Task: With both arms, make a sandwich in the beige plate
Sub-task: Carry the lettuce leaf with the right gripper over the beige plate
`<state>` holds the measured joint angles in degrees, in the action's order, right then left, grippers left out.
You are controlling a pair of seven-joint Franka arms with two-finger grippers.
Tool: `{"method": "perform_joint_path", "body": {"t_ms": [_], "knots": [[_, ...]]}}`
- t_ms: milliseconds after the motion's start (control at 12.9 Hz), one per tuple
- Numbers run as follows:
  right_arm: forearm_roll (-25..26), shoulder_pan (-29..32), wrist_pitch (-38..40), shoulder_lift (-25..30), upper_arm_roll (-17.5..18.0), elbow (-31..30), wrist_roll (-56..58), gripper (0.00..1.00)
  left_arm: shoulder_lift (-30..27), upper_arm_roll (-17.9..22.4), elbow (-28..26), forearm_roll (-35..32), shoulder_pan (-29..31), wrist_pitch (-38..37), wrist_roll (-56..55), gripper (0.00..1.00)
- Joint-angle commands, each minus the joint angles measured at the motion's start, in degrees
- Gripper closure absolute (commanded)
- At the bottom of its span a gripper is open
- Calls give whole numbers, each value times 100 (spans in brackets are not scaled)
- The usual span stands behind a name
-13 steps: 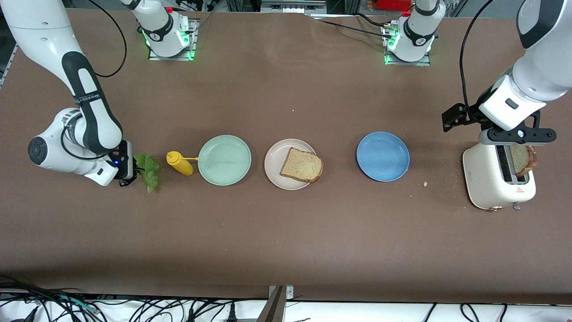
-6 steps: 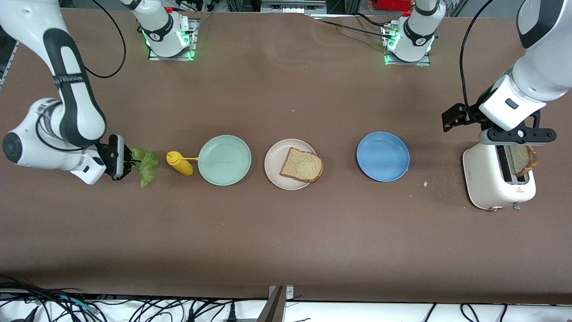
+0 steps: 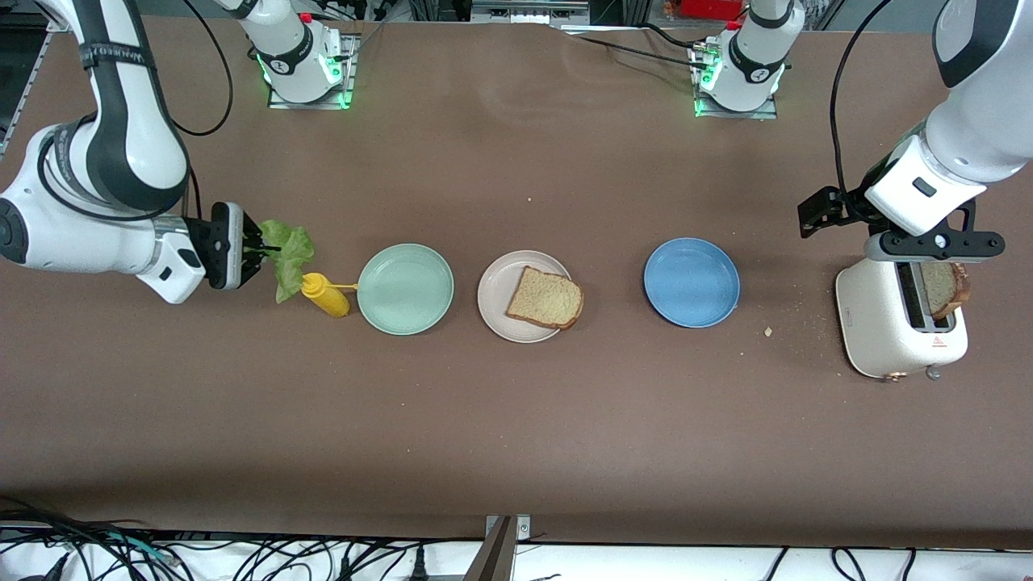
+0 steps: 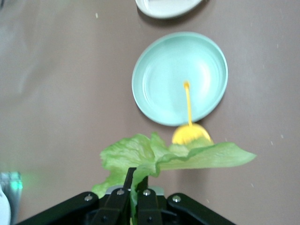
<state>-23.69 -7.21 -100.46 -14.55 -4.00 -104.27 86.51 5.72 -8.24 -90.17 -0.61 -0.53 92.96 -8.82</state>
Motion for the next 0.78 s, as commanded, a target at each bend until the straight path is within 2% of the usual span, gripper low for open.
{"method": "perform_joint_path", "body": {"t_ms": [0, 233, 388, 543, 698], "knots": [[-450, -341, 281, 215, -40, 56, -694, 100, 34, 7, 149, 123, 0, -120, -50, 0], [-1092, -868, 281, 138, -57, 380, -1477, 100, 34, 7, 149, 123, 0, -120, -50, 0], [-1426, -1429, 194, -309, -240, 889, -1908, 100, 34, 7, 140, 123, 0, -120, -41, 0], [-1777, -2045, -331, -740, -539, 1136, -2164, 100, 34, 7, 149, 123, 0, -120, -41, 0], [-1963, -2529, -990, -1074, -611, 1199, -2506, 100, 34, 7, 140, 123, 17, -120, -32, 0]]}}
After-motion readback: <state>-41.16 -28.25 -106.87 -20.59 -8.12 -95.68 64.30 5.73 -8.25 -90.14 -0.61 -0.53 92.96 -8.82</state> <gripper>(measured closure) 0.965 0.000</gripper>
